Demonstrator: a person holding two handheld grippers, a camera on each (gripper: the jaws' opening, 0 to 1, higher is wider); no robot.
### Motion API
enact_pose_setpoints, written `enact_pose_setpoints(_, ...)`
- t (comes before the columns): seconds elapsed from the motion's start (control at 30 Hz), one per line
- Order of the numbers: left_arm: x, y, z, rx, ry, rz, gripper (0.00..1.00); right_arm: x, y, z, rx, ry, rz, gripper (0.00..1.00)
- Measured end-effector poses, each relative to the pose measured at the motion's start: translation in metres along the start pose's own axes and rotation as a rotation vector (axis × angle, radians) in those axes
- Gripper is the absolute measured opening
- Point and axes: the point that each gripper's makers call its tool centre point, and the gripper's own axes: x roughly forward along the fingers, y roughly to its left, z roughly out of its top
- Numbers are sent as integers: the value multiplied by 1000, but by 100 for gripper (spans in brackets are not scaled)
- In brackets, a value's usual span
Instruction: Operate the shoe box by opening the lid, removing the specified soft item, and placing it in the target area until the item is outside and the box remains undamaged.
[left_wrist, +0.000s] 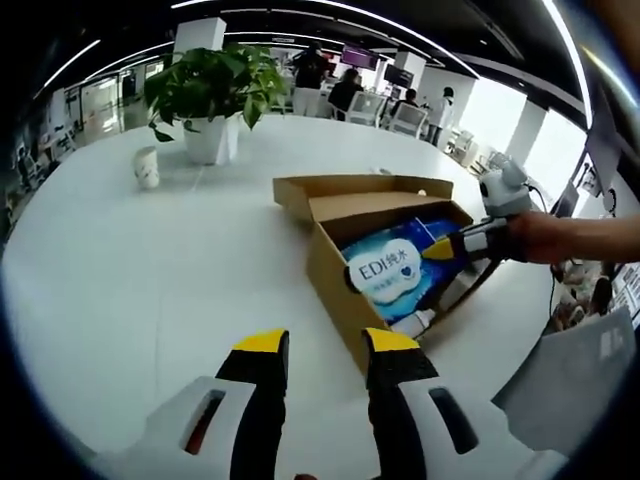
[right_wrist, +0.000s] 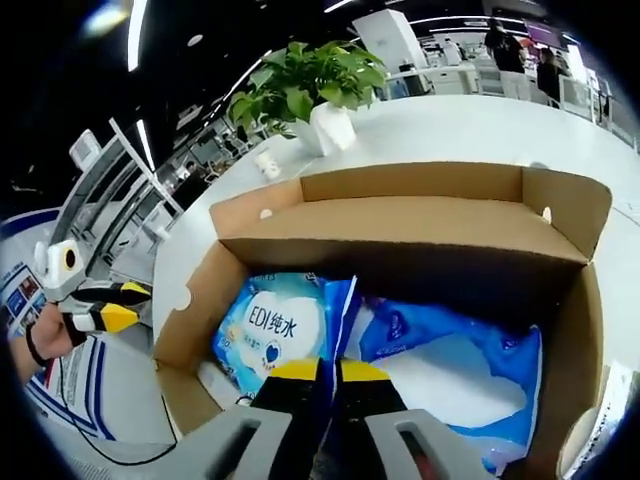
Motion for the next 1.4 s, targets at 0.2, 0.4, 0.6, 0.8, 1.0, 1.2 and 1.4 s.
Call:
enact_pose_setpoints(0.2,3,-6,8,17,-5,-9,29,-3,4,3,-11,0,-9,0)
enact_pose_setpoints(0.4,9,-17,16,36,-8,-26,29,-12,0,8,-31,-20,-21,0)
enact_pose_setpoints(0.6,24,-32,22,54,-1,-62,29,-27,-8,12,-32,-39,-35,0)
enact_pose_setpoints(0.8,37,-51,30,77,4,-98,29,-48,-19,9,-33,-53,-63,0)
enact_pose_setpoints(1.0,51,-70,33,98,11,-128,29,-67,-18,8,-30,-74,-70,0)
enact_pose_setpoints(1.2,60,-89,32,121,27,-154,29,-86,-9,1,-30,-83,-79,0)
enact_pose_setpoints(1.4,71,-93,30,124,47,-164,29,-95,-13,0,-17,-91,-86,0)
